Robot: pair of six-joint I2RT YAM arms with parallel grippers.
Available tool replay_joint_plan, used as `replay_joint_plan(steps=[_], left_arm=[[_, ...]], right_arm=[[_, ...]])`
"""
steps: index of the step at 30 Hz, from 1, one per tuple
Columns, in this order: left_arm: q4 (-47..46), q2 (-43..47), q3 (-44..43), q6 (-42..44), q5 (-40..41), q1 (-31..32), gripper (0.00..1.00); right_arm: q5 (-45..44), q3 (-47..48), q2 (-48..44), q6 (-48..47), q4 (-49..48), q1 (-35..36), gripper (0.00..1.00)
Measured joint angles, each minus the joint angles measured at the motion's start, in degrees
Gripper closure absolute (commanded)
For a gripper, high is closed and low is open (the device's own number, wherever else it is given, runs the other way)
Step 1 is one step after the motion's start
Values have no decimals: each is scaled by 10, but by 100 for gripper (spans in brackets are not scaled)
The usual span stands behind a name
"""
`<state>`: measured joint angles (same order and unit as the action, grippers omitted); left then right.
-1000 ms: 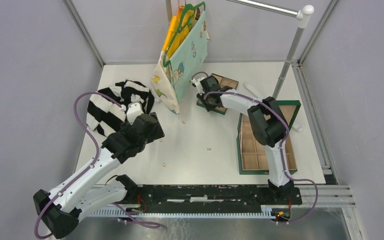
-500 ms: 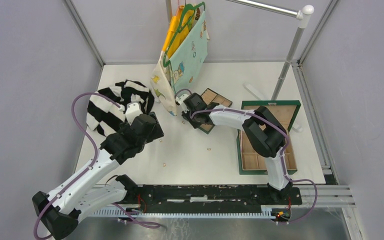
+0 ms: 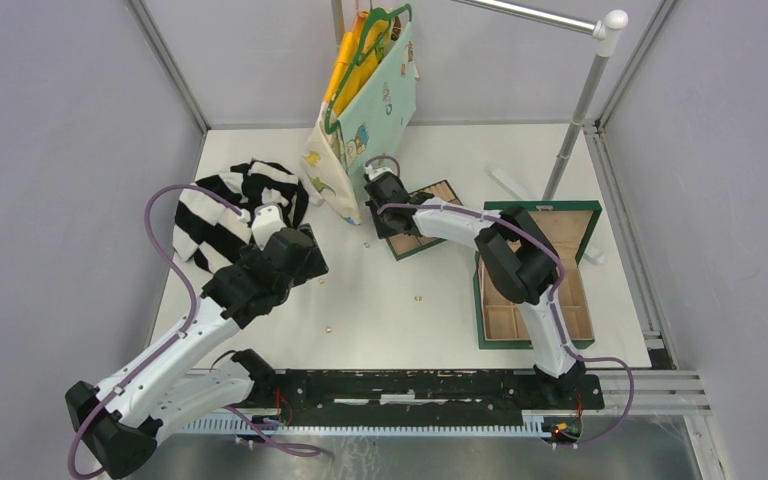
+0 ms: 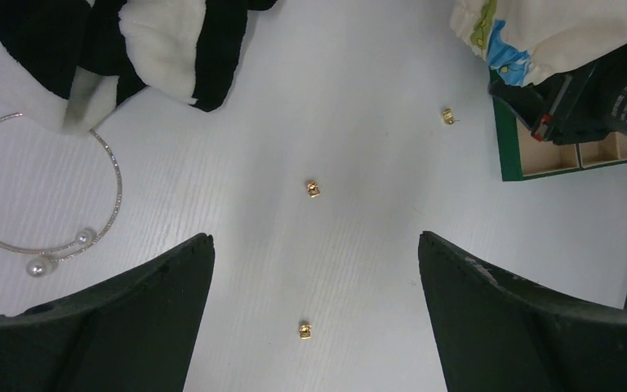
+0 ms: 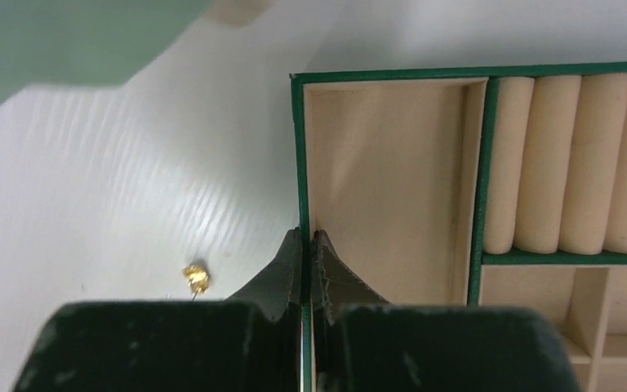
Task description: Organize the mixed jewelry
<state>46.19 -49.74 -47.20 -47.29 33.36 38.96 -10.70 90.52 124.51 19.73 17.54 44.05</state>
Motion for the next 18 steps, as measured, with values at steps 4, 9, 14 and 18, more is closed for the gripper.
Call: replay_joint_plan(steps=[4, 9, 14, 18], left_arm=[[7, 4, 0, 0, 9, 0, 0], [16, 14, 0, 0, 17, 0, 0], [17, 24, 0, 0, 21, 0, 0], [17, 30, 0, 0, 21, 0, 0]], right_arm=[[1, 1, 2, 83, -10, -29, 100], [-7, 0, 2, 181, -33, -50, 78], [2, 0, 2, 241, -42, -48, 55], [8, -17, -10, 240, -58, -43, 55]])
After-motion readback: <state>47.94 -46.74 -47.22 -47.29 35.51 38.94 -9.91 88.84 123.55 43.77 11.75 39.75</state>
